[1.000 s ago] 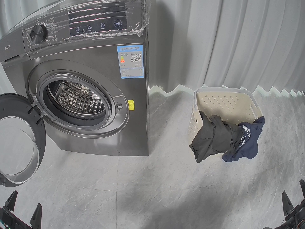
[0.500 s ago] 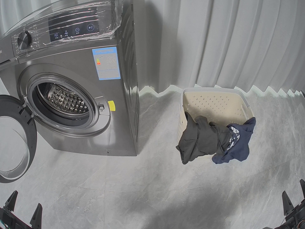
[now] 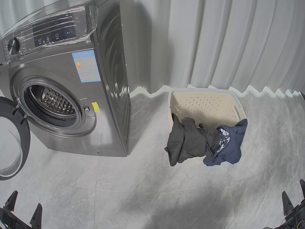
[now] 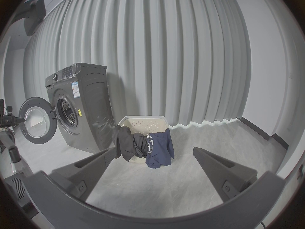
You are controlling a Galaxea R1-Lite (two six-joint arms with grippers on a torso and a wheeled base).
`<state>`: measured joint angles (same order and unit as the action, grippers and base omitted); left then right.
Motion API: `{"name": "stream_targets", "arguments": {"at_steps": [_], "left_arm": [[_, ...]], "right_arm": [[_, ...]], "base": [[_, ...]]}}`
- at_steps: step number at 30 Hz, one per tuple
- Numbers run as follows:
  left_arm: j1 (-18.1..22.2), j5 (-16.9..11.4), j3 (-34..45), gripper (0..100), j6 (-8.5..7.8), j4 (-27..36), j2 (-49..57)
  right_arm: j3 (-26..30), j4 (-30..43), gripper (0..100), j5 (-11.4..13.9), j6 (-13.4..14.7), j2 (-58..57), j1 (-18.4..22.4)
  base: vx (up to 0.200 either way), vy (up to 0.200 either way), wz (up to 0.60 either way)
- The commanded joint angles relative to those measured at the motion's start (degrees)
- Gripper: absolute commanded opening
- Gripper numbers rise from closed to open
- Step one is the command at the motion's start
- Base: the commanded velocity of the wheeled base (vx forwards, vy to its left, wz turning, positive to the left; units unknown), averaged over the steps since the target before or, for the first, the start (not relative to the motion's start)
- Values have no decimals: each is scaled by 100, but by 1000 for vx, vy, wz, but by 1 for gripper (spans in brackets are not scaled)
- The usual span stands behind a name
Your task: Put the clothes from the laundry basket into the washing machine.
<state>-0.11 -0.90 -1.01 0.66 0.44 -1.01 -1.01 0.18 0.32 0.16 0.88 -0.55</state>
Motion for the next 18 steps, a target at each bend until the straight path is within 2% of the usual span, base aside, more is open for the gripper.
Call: {"name": "stream_targets", "arguments": {"at_steps": [1, 4, 16, 18], "left_arm": [[2, 2, 92, 100, -4, 0, 101], [2, 2, 92, 100, -4, 0, 101], [2, 2, 92, 100, -4, 0, 101], [2, 2, 92, 100, -4, 0, 101]], "right_arm": [[92, -1, 100, 3, 2, -61, -7], [92, -1, 100, 3, -7, -61, -7], [92, -1, 100, 3, 2, -61, -7], [92, -1, 100, 3, 2, -61, -7]], "base": [[0, 0, 0], [0, 0, 0], [0, -200, 0], [0, 0, 0]]}}
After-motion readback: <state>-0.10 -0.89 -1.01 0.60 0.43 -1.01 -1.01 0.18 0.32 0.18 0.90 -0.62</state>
